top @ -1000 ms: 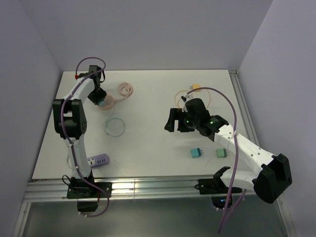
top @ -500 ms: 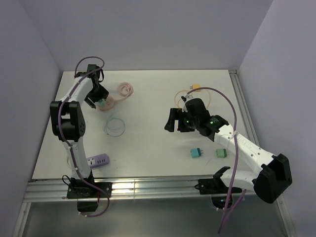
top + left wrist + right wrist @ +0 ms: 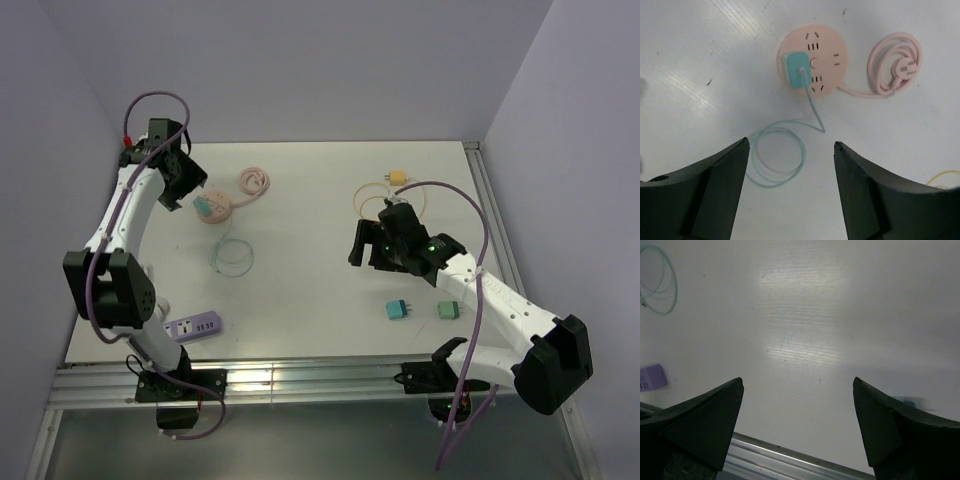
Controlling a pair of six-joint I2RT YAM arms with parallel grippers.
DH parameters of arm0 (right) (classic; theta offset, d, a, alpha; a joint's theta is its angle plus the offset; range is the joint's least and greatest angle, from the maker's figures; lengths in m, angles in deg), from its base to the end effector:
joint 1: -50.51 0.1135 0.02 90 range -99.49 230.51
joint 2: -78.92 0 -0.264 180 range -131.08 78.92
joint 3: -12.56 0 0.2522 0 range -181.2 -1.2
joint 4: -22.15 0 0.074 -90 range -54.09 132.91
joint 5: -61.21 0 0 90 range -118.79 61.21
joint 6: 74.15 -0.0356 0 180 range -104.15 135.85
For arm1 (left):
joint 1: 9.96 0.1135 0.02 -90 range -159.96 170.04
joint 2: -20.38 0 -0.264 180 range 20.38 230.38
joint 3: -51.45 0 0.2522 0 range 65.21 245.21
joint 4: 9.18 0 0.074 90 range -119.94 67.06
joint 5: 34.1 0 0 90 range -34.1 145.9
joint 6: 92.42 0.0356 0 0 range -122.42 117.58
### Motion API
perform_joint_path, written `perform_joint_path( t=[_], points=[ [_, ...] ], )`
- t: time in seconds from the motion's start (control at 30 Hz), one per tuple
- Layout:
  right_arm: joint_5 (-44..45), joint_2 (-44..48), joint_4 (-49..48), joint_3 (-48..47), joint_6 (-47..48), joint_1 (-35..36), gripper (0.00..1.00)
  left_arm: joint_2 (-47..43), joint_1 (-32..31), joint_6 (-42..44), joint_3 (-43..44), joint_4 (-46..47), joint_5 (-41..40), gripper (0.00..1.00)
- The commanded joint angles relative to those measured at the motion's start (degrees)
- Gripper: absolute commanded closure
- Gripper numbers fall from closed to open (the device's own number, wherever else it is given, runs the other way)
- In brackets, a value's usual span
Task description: Insert the plug
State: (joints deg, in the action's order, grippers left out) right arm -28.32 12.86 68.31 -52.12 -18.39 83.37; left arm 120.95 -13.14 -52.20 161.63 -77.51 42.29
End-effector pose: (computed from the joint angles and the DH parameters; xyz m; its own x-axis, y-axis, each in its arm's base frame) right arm 0.2009 0.1294 0.2679 -0.8150 0.1434 -0.5615 -0.0960 0.9221 0.3748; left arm 0.3734 -0.0124 0.3223 -0.4990 -0.7155 -0.4888 -0.6955 0.6672 -0.2666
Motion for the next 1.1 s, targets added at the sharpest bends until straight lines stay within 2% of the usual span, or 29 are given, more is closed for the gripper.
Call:
perform_joint_path(
  t=[0.0,0.13,0.3,0.4,0.57,0.73,0.9,1.07],
  points=[
    [5.59,3.83,4.85,1.07,-3.99,-2.09,0.03,-7.92,0.19,2.58,-4.47,2.88,2.61,0.27],
    [6.47,7.52,6.18,4.59,-7.24,-4.56,0.02,-14.69,0.10,4.77,-12.12,12.52,13.06,0.28],
    [7.52,9.98,9.69,7.76,-12.69,-5.26,0.03,-18.66,-0.16,6.53,-17.48,16.07,24.74,0.29],
    [7.88,12.71,10.31,11.00,-15.59,-5.26,0.04,-20.15,-1.73,7.68,-20.38,17.65,28.53,0.30],
    [6.65,16.22,10.14,17.06,-20.33,-5.26,0.05,-22.79,-4.90,8.55,-24.87,19.76,31.53,0.30],
    [9.81,16.58,11.54,19.28,-21.83,-5.26,0.08,-24.63,-11.49,9.44,-25.58,21.08,33.12,0.30],
    [11.04,13.78,12.51,17.96,-19.56,-5.26,0.09,-27.53,-13.52,10.93,-27.78,23.98,36.98,0.23],
    [9.11,12.37,11.37,15.50,-14.54,-5.18,0.11,-27.54,-13.52,12.51,-29.45,24.95,39.18,0.22]
  ],
)
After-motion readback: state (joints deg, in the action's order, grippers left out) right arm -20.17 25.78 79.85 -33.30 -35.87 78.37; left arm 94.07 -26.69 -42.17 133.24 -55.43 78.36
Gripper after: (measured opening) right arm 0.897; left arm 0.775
